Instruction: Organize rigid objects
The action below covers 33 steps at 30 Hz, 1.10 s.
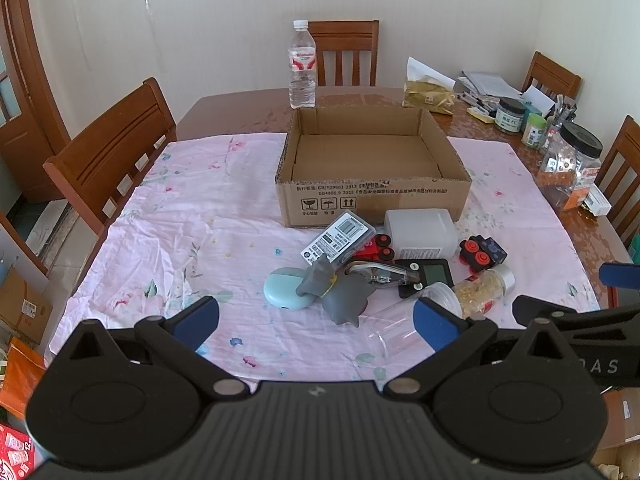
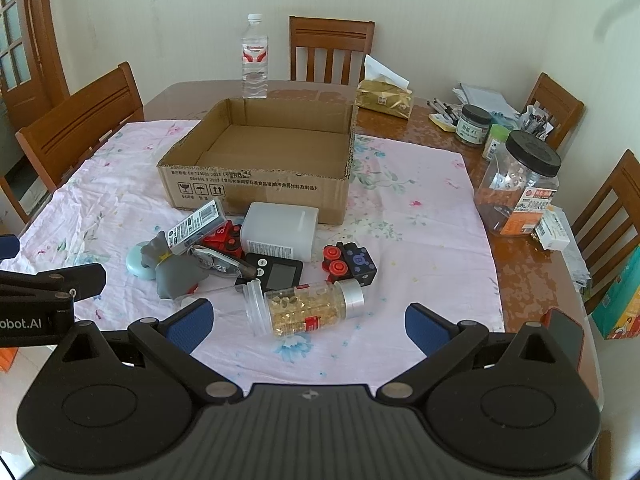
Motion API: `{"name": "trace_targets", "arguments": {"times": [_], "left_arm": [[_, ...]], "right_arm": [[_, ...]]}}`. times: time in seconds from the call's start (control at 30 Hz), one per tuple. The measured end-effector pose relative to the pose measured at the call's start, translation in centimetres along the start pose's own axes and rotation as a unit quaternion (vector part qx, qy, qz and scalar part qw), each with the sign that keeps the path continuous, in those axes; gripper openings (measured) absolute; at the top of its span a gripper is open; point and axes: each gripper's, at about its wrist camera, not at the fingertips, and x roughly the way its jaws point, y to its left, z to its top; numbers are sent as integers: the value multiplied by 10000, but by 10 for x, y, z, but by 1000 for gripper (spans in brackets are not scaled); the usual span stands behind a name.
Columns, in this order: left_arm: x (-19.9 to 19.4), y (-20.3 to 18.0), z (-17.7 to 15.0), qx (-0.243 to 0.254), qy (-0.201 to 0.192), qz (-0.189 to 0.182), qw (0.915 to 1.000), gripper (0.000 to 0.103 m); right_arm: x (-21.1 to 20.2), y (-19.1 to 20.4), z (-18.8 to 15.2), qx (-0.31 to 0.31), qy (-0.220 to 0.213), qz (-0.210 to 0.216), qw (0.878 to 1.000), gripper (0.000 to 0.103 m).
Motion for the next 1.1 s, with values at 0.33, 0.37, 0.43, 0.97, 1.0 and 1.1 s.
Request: {"name": "trace_targets", "arguments": {"times": [0.33,0.37,0.43,0.97,1.0,1.1], "left_arm": [[-5,-3,-5,-58,-105,23,9999,103],[-5,-3,-6,-66,-117,21,9999,103],[-6,-3,-7,-79,-167,0,9998,103],[6,13,-14,-51,-246,-270,9993,103],[8,15,-15,-41,-212,-249,9995,103],[17,23,-16,-31,-127,-216,9997,103]], "right_arm": [[-1,-4,-1,-30,-43,116,9999,103],[-1,-4,-1,-41,-54,136,9999,103],[-1,-5,-1,-45,-76,178,9998,103],[10,-10,-15,-413,-359,1056,9929,103],[12,-9,-16,-454,-352,1102,9922,103],[22,-3,-19,-527,-273,1200,9910,103]]}}
